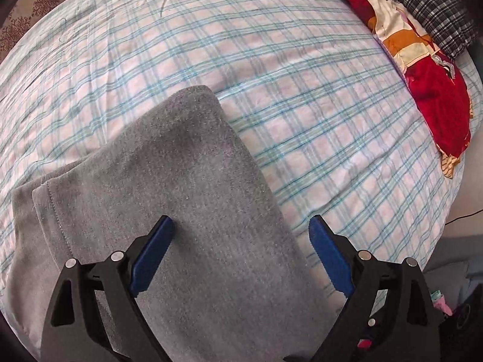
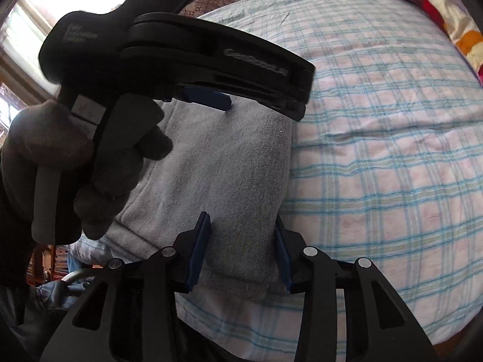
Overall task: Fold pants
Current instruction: 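Close the right tool on the pants edge while the left tool grasps beside it, then lift and fold the edge over the stack with both tools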
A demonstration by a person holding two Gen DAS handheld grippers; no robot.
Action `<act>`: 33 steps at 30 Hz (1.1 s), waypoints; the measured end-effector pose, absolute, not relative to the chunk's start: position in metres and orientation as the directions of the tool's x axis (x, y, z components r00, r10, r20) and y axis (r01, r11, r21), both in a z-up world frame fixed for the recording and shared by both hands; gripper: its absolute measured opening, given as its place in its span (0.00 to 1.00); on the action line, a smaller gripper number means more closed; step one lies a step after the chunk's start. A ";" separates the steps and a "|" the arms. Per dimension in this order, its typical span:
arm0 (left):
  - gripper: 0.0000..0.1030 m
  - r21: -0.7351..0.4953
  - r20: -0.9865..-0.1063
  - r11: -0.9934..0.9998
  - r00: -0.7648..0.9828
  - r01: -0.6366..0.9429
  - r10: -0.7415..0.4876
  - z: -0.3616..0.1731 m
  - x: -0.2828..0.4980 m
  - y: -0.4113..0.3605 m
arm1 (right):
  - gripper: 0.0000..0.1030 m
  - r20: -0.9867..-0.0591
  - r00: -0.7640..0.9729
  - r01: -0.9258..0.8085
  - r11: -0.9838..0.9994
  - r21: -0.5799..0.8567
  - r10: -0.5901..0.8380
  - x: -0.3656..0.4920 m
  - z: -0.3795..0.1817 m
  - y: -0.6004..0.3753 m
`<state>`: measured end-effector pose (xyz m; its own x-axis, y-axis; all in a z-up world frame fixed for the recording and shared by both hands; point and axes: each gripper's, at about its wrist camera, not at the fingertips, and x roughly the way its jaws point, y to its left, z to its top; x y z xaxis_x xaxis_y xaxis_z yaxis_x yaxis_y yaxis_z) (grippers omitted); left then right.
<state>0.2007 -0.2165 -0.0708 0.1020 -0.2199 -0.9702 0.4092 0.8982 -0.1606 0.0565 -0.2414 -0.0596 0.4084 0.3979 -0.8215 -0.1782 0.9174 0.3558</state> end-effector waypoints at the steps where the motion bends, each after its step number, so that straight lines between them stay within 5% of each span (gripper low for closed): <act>1: 0.90 -0.157 -0.973 0.904 0.095 0.398 -0.211 -0.073 0.203 -0.218 | 0.39 -0.820 0.419 -0.199 0.920 0.338 0.391 0.055 -0.057 -0.236; 12: 0.89 -0.030 -0.991 0.908 0.106 0.418 -0.082 -0.086 0.203 -0.243 | 0.36 -0.788 0.456 -0.248 0.909 0.335 0.415 0.049 -0.044 -0.215; 23: 0.31 -0.033 -0.976 0.911 0.184 0.412 -0.119 -0.076 0.191 -0.225 | 0.26 -0.752 0.461 -0.221 0.881 0.418 0.472 0.048 -0.041 -0.224; 33: 0.25 -0.210 -0.929 0.896 0.207 0.392 -0.308 -0.022 0.197 -0.167 | 0.24 -0.676 0.477 -0.301 0.827 0.475 0.562 0.047 -0.007 -0.200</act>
<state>0.1970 -0.1668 -0.0217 0.2069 -0.3083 -0.9285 0.3921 0.8956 -0.2101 0.0474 -0.2001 -0.0066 0.4772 0.5618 -0.6758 -0.3006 0.8270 0.4751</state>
